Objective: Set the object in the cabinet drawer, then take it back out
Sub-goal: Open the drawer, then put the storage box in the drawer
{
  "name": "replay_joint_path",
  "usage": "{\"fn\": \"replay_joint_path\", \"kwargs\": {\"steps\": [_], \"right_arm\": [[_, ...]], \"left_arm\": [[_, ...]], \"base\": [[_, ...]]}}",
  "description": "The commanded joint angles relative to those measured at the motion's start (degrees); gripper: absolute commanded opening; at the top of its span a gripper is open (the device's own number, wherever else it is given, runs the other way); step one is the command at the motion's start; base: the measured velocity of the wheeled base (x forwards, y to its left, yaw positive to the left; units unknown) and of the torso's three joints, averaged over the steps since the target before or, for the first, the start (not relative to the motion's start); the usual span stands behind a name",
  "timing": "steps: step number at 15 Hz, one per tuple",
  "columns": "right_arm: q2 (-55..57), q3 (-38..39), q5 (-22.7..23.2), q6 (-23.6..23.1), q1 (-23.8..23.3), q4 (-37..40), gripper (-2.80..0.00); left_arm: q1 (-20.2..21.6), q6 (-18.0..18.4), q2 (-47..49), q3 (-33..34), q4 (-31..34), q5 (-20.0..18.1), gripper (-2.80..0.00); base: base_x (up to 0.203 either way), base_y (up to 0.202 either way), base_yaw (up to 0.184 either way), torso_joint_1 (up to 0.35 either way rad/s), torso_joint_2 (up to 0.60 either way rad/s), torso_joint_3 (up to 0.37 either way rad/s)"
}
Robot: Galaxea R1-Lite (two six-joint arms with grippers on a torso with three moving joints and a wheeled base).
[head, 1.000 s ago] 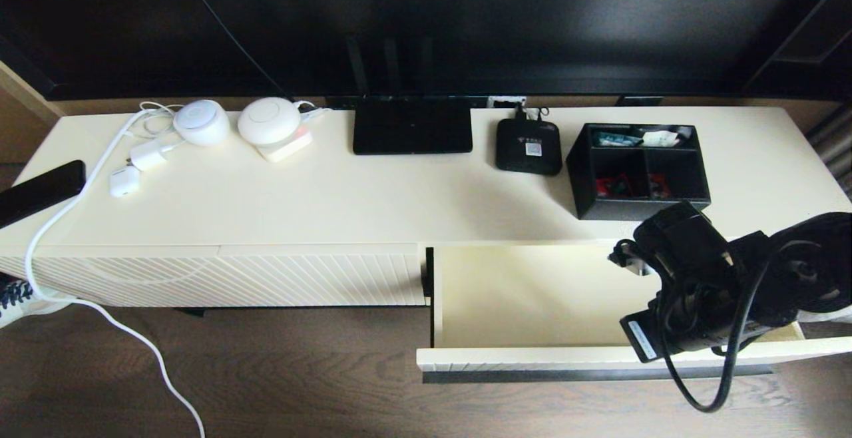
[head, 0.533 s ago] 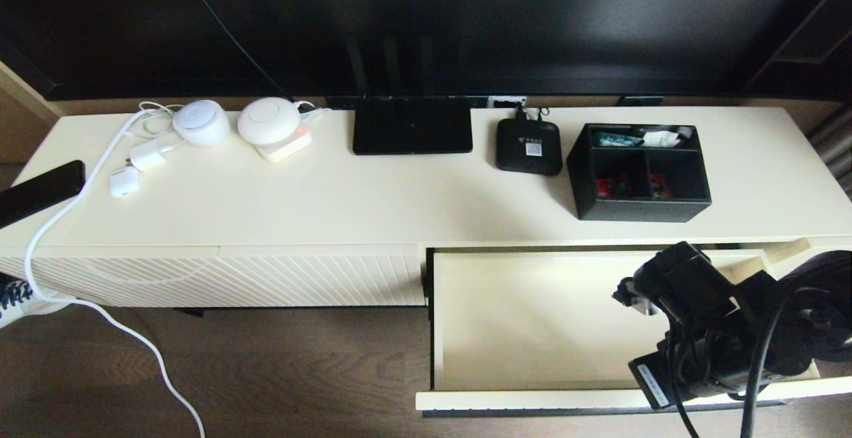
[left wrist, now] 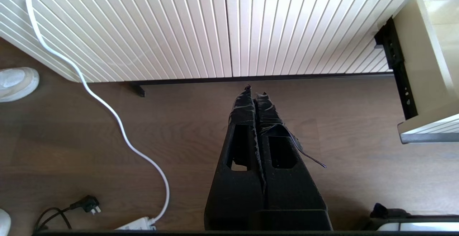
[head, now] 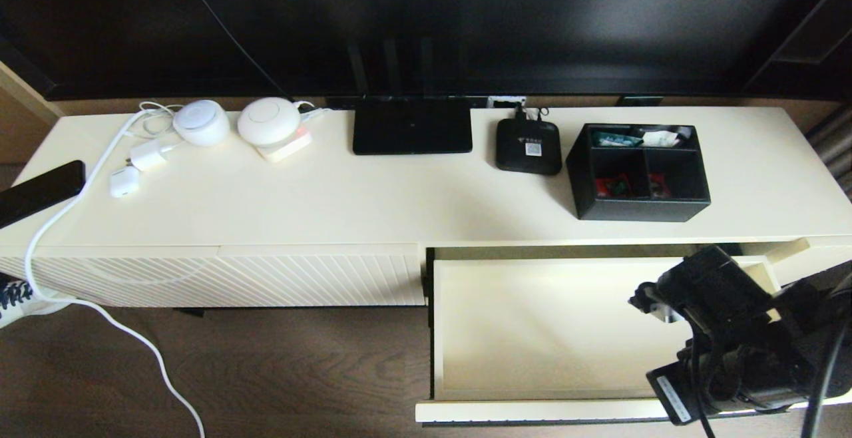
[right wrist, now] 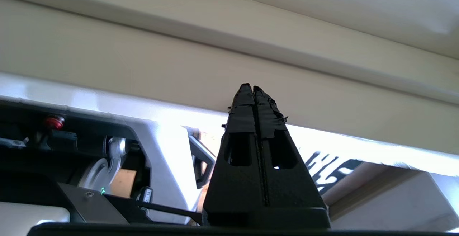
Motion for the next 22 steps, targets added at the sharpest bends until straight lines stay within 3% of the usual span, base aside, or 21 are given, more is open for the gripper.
{"fn": "replay_joint_path", "kwargs": {"steps": [1,8,11,12,19,22], "right_arm": [[-6.42,-5.01,-3.29,-0.22,-0.36,-0.55,-2.80],[-8.03,-31.20,-9.72,-0.79,-2.93,6.80,-2.80],[-3.45,-35.59,-12.52,-3.37,-4.44,6.62,-2.80],[-2.00,-36.13,-13.48,-3.41,-4.55,6.03,0.00],[7.87,-42.25,-13.21,-2.80,-7.97,-1.52,0.00],[11.61,-45.76,-12.59,1.85,-9.02,-1.47,0.00]], "left_arm": [[0.00,0.03,0.00,0.00,0.02,0.02,-2.80],[0.00,0.03,0.00,0.00,0.02,0.02,-2.80],[0.00,0.03,0.00,0.00,0.02,0.02,-2.80],[0.00,0.03,0.00,0.00,-0.01,0.02,-2.80],[0.00,0.03,0.00,0.00,-0.06,0.02,-2.80],[0.00,0.03,0.00,0.00,0.02,0.02,-2.80]], "base": [[0.000,0.000,0.000,0.000,0.00,0.000],[0.000,0.000,0.000,0.000,0.00,0.000],[0.000,0.000,0.000,0.000,0.00,0.000],[0.000,0.000,0.000,0.000,0.00,0.000],[0.000,0.000,0.000,0.000,0.00,0.000],[0.000,0.000,0.000,0.000,0.00,0.000]]}}
